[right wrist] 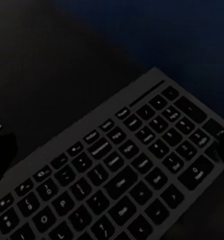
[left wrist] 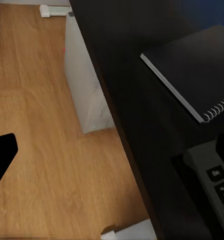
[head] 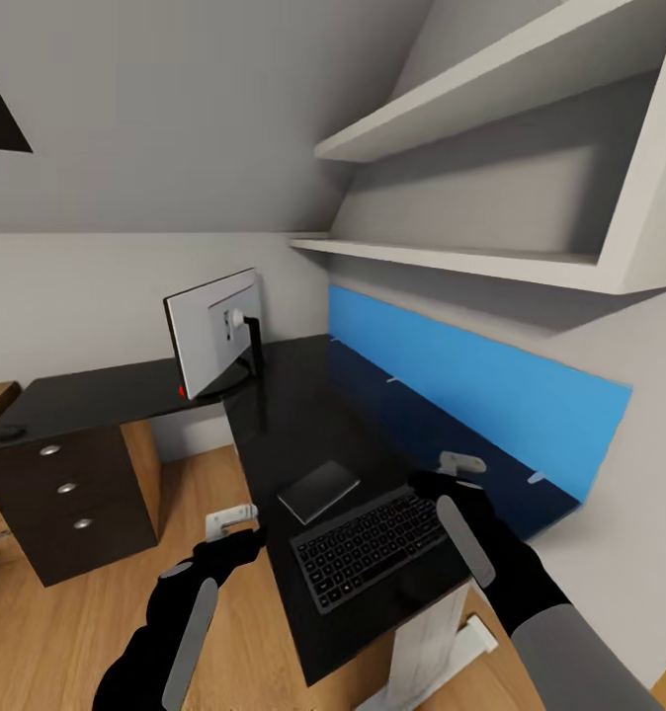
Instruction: In the bedroom, organize the workspace by keeping the computer under the desk, ensuring the monitor is on the desk, placing the keyboard on the desk next to the monitor, placing the mouse on the desk next to the keyboard, moving the folder from the swivel chair onto the desk next to the mouse, stacking the notebook on top of the folder with the pen on top of the notebook, and positioning the swivel chair next to the desk.
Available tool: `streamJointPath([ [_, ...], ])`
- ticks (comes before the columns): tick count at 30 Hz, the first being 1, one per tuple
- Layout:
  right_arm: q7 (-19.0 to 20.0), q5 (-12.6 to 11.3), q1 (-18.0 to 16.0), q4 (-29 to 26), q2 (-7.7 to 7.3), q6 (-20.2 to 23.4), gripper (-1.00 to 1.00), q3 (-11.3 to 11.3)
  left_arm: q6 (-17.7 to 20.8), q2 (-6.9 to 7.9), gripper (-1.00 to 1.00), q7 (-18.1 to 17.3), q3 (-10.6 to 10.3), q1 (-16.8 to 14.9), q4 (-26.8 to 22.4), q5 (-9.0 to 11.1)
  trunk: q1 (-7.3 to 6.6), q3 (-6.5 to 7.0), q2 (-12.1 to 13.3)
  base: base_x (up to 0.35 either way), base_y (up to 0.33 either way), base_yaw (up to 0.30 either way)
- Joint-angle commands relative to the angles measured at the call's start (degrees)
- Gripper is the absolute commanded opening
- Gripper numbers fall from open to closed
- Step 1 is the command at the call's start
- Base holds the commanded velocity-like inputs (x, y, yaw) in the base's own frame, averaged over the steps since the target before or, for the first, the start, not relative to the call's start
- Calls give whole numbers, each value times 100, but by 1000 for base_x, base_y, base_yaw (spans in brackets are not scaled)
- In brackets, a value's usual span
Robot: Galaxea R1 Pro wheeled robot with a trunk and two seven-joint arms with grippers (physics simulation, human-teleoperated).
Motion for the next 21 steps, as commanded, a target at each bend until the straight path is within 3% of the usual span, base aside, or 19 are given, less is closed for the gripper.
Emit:
streamJointPath([
  [1, -58, -57, -4, -9, -10, 8, 100, 24, 24, -3, 100, 42, 3, -5, -8, 60, 0, -11, -4, 0, -319, 263],
  [10, -57, -57, 1, -2, -9, -122, 100, 48, 21, 3, 100, 45, 14, -5, -5, 56, 0, -49, -4, -23, -317, 260],
  [21, -49, -52, 3, 5, -9, -142, 100, 57, 21, 3, 100, 45, 26, -5, -5, 62, 0, -105, -4, -245, -225, 243],
])
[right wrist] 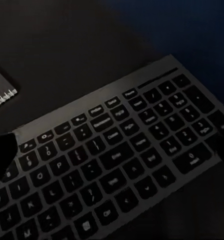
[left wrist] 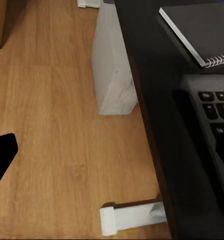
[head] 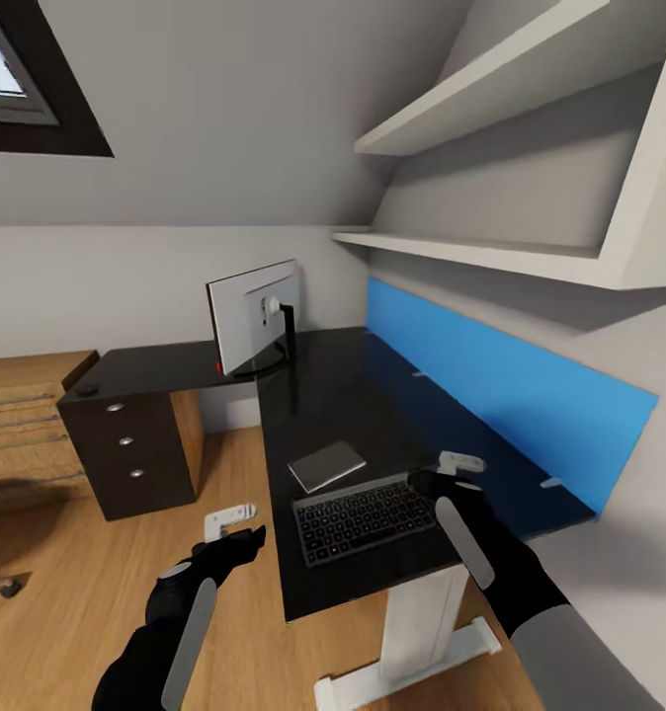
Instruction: In the bedroom, organize the workspace by keeping the computer under the desk, ensuring the monitor is on the desk, placing the keyboard on the desk next to the monitor, placing the mouse on the desk next to the keyboard, moving the folder from the swivel chair onto the desk next to the mouse, stacking the notebook on top of the folder with the pen on top of the notebook, and positioning the swivel chair next to the desk.
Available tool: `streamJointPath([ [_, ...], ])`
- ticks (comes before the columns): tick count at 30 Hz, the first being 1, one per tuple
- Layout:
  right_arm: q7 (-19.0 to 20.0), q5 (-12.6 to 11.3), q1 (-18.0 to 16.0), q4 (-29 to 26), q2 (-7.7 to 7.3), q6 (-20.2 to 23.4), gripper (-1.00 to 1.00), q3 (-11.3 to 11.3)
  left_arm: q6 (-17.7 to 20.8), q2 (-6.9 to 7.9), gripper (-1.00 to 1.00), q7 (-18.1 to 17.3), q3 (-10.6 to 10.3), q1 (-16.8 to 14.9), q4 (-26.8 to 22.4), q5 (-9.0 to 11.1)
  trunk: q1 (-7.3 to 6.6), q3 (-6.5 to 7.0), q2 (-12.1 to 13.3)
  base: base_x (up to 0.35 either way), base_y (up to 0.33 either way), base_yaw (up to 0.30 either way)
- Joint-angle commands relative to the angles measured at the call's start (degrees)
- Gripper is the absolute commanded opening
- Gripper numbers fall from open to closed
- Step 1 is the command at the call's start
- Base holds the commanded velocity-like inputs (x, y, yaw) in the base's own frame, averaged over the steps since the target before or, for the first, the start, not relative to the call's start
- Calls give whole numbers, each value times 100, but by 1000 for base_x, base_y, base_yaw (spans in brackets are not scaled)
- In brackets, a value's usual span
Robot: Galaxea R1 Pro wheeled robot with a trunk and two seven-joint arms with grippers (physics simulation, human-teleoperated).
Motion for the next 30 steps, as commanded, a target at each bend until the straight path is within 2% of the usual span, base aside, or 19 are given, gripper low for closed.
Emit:
streamJointPath([
  [1, -58, -55, -5, -8, -9, 5, 100, 51, 26, -5, 100, 39, 4, -5, -8, 61, -3, -12, -4, -281, -190, 236],
  [6, -65, -51, -5, -9, -16, -3, 100, 309, 22, -1, 100, 39, 8, -5, -11, 61, -3, -40, -4, -283, -187, 236],
  [9, -66, -51, -8, -13, -17, -7, 100, 365, 19, 3, 100, 39, 12, -5, -12, 61, -3, -56, -4, -283, -200, 234],
  [30, -67, -51, -3, -6, -18, -55, 100, 413, 18, 4, 100, 39, 12, -5, -13, 61, -3, -175, -4, -249, -248, 231],
])
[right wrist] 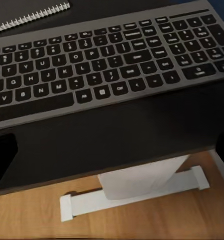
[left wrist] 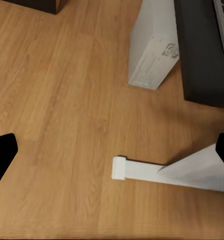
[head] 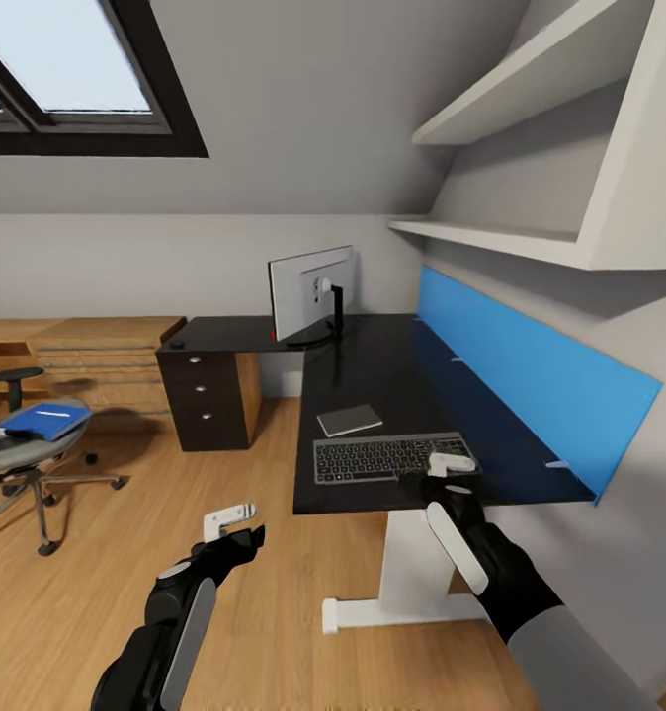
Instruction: In the bedroom, organize the workspace by keeping the computer under the desk, ensuring the monitor is on the desk, placing the keyboard on the desk next to the monitor, placing the mouse on the desk next to the keyboard, moving the folder from the swivel chair onto the desk next to the mouse, stacking the notebook on top of the folder with the pen on top of the notebook, and positioning the swivel chair next to the desk.
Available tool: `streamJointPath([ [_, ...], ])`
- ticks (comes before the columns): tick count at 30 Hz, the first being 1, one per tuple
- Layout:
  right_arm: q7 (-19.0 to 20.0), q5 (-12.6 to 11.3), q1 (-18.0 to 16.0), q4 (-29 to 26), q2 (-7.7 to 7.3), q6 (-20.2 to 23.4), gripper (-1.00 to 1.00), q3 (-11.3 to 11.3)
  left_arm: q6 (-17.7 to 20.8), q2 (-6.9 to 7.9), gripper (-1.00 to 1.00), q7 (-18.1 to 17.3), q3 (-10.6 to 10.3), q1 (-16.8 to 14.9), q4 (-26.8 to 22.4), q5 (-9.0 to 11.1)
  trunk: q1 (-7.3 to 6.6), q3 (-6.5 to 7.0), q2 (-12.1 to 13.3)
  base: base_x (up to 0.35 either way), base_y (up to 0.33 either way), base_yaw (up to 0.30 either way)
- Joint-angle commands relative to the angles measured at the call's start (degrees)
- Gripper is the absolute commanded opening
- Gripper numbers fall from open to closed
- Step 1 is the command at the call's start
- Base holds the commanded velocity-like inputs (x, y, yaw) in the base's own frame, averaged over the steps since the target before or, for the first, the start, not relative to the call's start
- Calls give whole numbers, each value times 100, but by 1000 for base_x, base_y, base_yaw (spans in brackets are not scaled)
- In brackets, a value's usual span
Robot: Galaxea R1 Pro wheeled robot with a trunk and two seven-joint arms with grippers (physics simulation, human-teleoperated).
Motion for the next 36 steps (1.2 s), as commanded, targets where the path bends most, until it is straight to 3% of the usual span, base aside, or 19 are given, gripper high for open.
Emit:
streamJointPath([
  [1, -56, -55, -5, -9, -9, -11, 100, 36, 25, -5, 100, 39, 5, -5, -7, 61, -2, -12, -4, -175, -268, 229],
  [19, -56, -55, -6, 4, -40, -155, 100, 189, 34, -5, 100, 36, 5, -5, -5, 67, -2, -92, -4, -26, -86, 174],
  [27, -93, -60, -8, 10, -61, -412, 100, 160, 34, -5, 100, 35, -1, -5, -6, 70, -2, -94, -4, 258, -1, 7],
  [28, -100, -63, -8, -5, -55, -427, 100, 41, 34, -5, 100, 36, 3, -5, -7, 70, -2, -94, -4, 219, 0, 0],
  [34, -102, -61, -5, -1, -63, -436, 100, -6, 33, -5, 100, 35, 11, -5, -6, 70, -2, -94, -4, 273, 0, 0],
  [35, -70, -55, -4, 64, -185, -711, 100, -14, 34, -5, 100, 30, 31, -5, -7, 70, -2, -94, -4, 320, 0, 0],
  [36, -67, -57, -4, 81, -191, -737, 100, -14, 34, -5, 100, 30, 31, -5, -7, 70, -2, -94, -4, 320, 0, 0],
])
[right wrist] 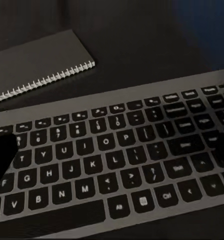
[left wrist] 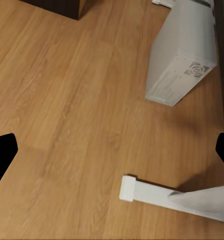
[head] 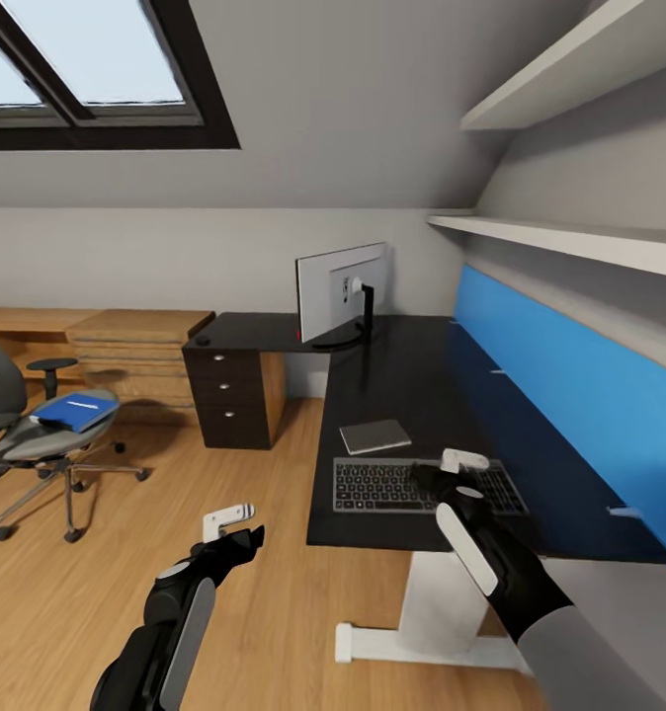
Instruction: In the bedroom, organize the workspace by keeping the computer under the desk, ensuring the monitor is on the desk, placing the keyboard on the desk next to the monitor, placing the mouse on the desk next to the keyboard, moving the folder from the swivel chair onto the desk next to the mouse, stacking the notebook on top of the folder with the pen on top of the notebook, and positioning the swivel chair next to the desk.
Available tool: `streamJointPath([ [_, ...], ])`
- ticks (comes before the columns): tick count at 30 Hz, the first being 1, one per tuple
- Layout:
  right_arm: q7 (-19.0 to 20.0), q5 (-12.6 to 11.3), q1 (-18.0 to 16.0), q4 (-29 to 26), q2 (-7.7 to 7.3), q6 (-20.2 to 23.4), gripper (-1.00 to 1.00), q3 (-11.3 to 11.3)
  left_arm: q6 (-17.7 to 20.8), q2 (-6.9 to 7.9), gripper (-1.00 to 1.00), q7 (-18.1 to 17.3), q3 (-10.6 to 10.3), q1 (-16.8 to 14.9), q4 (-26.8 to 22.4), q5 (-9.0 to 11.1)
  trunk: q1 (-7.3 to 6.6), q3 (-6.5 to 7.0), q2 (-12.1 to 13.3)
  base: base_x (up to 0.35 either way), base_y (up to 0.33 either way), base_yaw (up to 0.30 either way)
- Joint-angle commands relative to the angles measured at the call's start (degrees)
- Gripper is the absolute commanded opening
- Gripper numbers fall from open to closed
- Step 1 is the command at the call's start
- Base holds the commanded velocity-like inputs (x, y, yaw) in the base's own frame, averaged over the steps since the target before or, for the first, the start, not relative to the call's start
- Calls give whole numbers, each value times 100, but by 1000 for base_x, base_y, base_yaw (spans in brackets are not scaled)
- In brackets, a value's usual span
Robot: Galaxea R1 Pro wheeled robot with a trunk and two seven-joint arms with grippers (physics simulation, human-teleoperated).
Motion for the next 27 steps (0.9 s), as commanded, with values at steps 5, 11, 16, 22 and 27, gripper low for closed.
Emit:
streamJointPath([
  [5, -29, -42, -8, 264, -44, -89, 100, 10, 25, -4, 100, 39, 1, -4, -7, 63, 3, -6, -3, 320, 0, 0],
  [11, -24, -42, -12, 340, -55, -103, 100, 3, 25, -4, 100, 39, -3, -4, -7, 61, 3, -6, -3, 320, 0, 0],
  [16, 29, -42, -20, 637, -170, -377, 100, -2, 25, -4, 100, 39, -3, -4, 1, 63, 3, -6, -3, 273, 0, 0],
  [22, 293, -42, -30, 911, -285, -576, 100, -3, 25, -10, 100, 39, -18, -4, 9, 62, 3, -6, -3, 66, 0, 0],
  [27, 750, -47, -155, 1650, -492, -918, 100, -11, 25, -12, 100, 39, -27, -4, 12, 61, 3, -6, -3, 28, 0, 0],
])
